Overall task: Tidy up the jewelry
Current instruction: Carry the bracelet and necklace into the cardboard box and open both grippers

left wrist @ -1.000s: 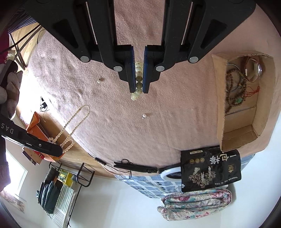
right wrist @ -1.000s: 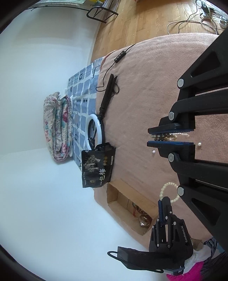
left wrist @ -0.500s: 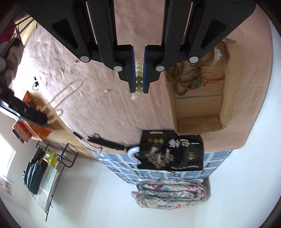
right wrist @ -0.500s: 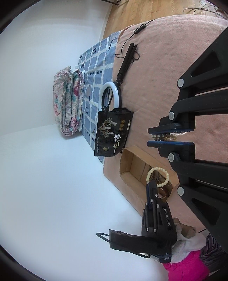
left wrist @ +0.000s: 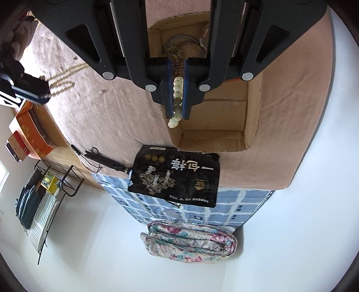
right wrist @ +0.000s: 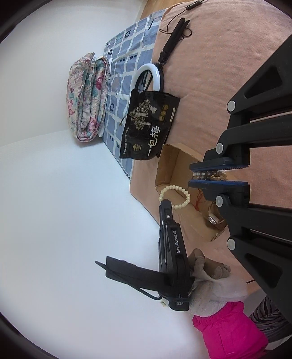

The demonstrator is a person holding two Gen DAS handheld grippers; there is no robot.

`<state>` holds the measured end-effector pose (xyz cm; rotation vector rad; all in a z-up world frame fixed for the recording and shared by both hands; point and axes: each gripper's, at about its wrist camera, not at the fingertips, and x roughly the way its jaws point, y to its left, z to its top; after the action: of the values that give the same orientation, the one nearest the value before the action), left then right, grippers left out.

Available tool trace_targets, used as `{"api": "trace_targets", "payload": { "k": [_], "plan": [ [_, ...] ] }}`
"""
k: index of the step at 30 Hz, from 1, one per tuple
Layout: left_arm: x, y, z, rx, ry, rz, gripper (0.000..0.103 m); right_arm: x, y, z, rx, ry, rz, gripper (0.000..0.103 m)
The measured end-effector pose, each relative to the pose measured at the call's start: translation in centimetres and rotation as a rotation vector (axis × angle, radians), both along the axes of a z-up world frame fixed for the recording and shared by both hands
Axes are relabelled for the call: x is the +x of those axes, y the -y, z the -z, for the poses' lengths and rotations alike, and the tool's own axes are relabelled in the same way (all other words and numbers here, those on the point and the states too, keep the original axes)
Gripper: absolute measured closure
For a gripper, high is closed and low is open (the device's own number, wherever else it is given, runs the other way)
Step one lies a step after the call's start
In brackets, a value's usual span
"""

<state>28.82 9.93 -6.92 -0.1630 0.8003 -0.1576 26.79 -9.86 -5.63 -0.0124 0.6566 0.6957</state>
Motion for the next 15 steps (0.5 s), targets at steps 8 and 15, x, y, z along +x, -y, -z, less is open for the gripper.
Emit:
{"api": "trace_targets", "payload": {
  "k": [8, 15],
  "plan": [
    [2.4, -2.3, 1.8, 0.004, -0.02, -0.018, 0.098, 1.3, -4.9, 2.1, -0.002, -0.041, -0.065, 0.098],
    [4.2, -3.4, 3.8, 0.014, -0.052, -0.03, 0.098, 2.0, -7.5, 3.9, -0.012, -0.079, -0.091, 0.098]
  ]
}}
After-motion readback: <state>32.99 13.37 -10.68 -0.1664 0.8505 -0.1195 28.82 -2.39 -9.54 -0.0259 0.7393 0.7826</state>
